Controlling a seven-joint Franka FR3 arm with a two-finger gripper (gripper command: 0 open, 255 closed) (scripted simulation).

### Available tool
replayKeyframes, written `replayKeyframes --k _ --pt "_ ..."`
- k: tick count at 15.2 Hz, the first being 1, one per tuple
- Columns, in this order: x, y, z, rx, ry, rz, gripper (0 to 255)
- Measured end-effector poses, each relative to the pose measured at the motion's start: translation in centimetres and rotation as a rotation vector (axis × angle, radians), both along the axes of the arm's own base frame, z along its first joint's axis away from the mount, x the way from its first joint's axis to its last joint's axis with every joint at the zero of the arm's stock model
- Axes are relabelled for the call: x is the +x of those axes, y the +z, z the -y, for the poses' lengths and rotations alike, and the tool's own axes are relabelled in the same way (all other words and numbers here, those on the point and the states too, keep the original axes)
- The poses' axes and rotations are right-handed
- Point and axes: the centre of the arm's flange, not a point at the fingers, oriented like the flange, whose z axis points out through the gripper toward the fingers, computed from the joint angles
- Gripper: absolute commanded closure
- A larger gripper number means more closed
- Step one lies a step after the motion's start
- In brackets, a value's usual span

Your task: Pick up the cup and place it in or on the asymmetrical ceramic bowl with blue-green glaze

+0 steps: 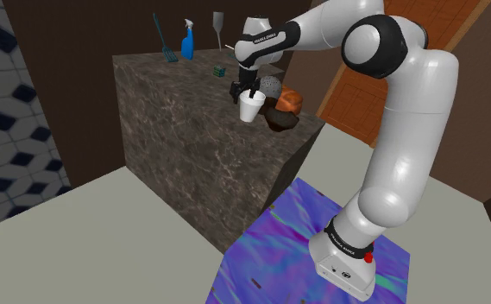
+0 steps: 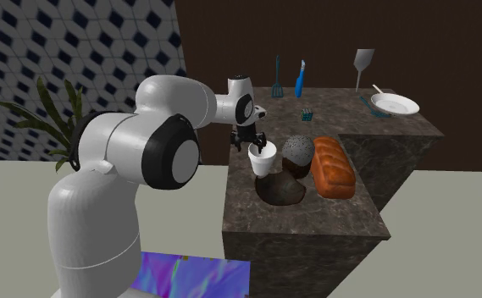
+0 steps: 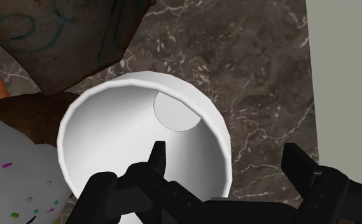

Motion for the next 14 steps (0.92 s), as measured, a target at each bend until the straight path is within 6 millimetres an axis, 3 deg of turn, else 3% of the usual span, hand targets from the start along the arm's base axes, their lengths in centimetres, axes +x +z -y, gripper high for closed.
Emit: replayKeyframes --k 1,2,14 --pt "0.00 0.00 0.00 0.000 0.000 0.000 0" --pt "0.00 0.00 0.00 0.000 0.000 0.000 255" --pt "0.00 0.66 0.01 0.000 0.000 0.000 255"
